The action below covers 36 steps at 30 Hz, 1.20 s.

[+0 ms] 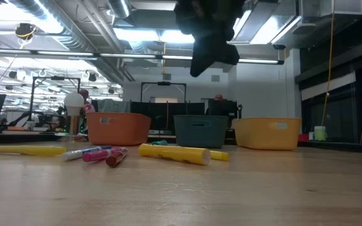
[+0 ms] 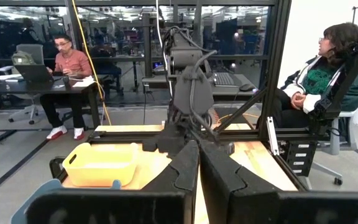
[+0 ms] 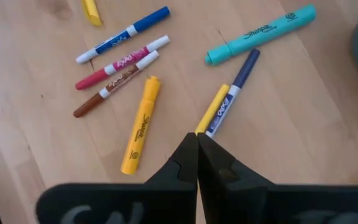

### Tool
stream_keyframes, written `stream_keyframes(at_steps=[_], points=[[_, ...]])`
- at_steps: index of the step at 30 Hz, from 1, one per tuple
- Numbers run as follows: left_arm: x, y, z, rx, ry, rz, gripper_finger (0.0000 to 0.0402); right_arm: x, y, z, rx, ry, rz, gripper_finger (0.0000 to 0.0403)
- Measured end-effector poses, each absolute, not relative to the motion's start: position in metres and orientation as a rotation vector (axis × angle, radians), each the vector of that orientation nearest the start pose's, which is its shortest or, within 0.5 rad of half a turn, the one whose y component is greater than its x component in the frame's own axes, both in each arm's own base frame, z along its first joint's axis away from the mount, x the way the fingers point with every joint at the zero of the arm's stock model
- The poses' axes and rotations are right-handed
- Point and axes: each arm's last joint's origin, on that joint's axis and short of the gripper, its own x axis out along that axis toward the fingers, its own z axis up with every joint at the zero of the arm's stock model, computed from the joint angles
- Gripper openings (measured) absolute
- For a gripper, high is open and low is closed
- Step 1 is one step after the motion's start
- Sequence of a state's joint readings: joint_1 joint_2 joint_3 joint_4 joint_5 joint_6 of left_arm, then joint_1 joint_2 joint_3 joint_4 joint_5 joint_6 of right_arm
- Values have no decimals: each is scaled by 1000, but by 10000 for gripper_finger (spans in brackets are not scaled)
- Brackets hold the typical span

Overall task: Pick & Place Markers
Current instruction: Put the right blue marker pen into the blue bin

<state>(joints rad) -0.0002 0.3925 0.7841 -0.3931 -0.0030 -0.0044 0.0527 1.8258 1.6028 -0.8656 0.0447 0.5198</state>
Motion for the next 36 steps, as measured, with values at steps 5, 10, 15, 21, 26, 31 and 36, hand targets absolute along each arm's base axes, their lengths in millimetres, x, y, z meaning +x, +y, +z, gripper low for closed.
stream_keyframes(at_steps=[5,10,15,21,26,31,36], points=[[76,0,353,-4,2,3,9,385,14,270,421,1090,-296,0],[76,0,353,-4,1,3,10,389,10,259,421,1126,-317,0],[76,0,353,-4,1,3,13,392,9,250,420,1149,-323,0],[76,0,353,-4,1,3,8,397,9,238,413,1183,-329,0],[76,0,353,-4,2,3,11,400,10,228,404,1209,-332,0],[76,0,353,-4,2,3,12,401,10,224,399,1221,-332,0],[76,0,353,-4,2,3,8,402,10,225,399,1217,-331,12]])
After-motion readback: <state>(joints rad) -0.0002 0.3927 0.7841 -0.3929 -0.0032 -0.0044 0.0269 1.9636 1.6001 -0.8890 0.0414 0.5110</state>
